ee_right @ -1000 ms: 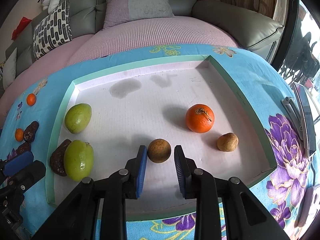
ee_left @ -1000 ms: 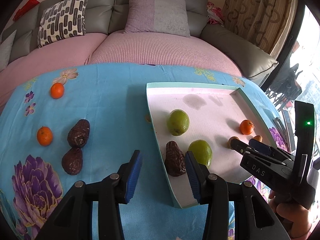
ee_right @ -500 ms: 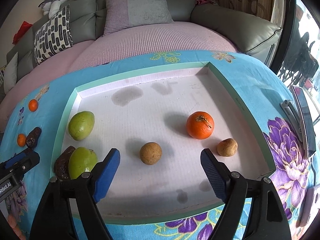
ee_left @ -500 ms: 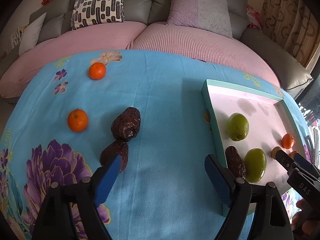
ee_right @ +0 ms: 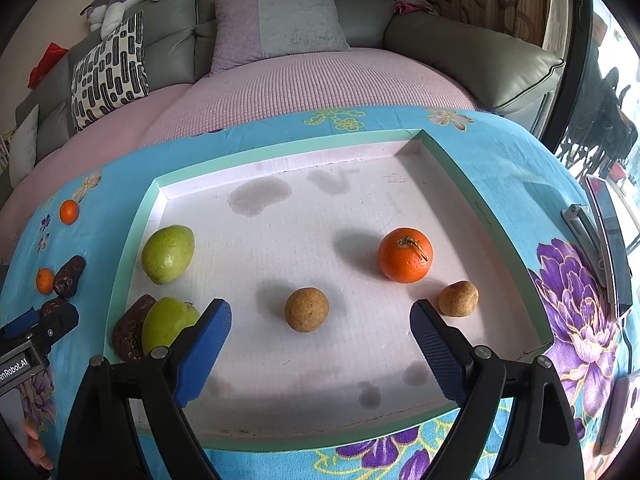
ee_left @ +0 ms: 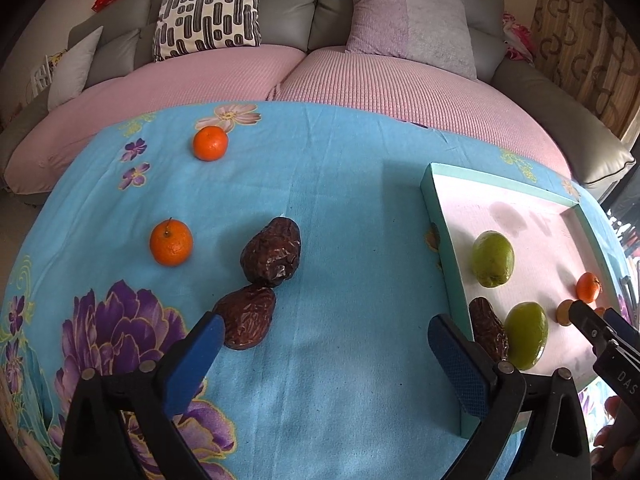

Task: Organize fruits
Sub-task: 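Move both tools back over the dates and tangerines on the cloth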

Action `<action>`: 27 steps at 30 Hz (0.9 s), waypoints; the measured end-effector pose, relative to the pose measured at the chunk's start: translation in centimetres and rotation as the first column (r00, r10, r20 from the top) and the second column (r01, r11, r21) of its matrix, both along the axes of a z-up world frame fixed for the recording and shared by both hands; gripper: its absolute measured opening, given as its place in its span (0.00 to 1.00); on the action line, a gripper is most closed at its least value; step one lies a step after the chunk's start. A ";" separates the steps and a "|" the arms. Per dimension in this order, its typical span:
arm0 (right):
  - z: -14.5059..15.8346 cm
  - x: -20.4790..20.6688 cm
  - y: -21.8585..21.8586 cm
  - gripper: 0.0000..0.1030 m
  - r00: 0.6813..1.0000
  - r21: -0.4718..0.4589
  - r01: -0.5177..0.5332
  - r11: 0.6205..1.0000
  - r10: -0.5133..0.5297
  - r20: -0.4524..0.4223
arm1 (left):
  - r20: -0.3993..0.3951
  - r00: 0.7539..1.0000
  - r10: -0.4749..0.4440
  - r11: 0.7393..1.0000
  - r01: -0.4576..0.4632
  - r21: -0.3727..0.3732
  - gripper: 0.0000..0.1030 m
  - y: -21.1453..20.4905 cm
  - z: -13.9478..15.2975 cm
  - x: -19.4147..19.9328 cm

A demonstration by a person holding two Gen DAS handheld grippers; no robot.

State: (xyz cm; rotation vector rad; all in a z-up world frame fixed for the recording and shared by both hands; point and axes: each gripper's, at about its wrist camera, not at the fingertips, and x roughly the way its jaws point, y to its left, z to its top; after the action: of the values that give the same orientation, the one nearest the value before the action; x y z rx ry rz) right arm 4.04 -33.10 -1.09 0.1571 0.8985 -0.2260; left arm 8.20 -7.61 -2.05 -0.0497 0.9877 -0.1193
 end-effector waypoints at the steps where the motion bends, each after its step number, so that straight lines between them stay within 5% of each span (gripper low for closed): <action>1: 0.1 0.0 0.0 0.89 1.000 -0.001 -0.001 1.000 0.001 0.002 | 0.003 1.000 0.000 1.000 0.000 0.003 1.00 0.0 0.1 0.0; 11: 1.5 -0.1 1.8 0.89 0.995 -0.011 -0.056 0.998 0.057 0.078 | 0.045 0.995 0.093 0.993 -0.096 0.068 1.00 4.0 1.0 0.2; 27: 2.3 0.5 7.8 0.89 0.964 -0.021 -0.227 0.974 0.228 0.138 | 0.074 0.952 0.296 0.953 -0.299 0.040 1.00 12.2 1.9 0.1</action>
State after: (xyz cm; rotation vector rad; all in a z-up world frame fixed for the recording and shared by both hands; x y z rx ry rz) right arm 4.50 -25.27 1.25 0.0634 0.7695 -0.0029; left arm 8.28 4.61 -0.17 -0.1463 0.9047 0.1805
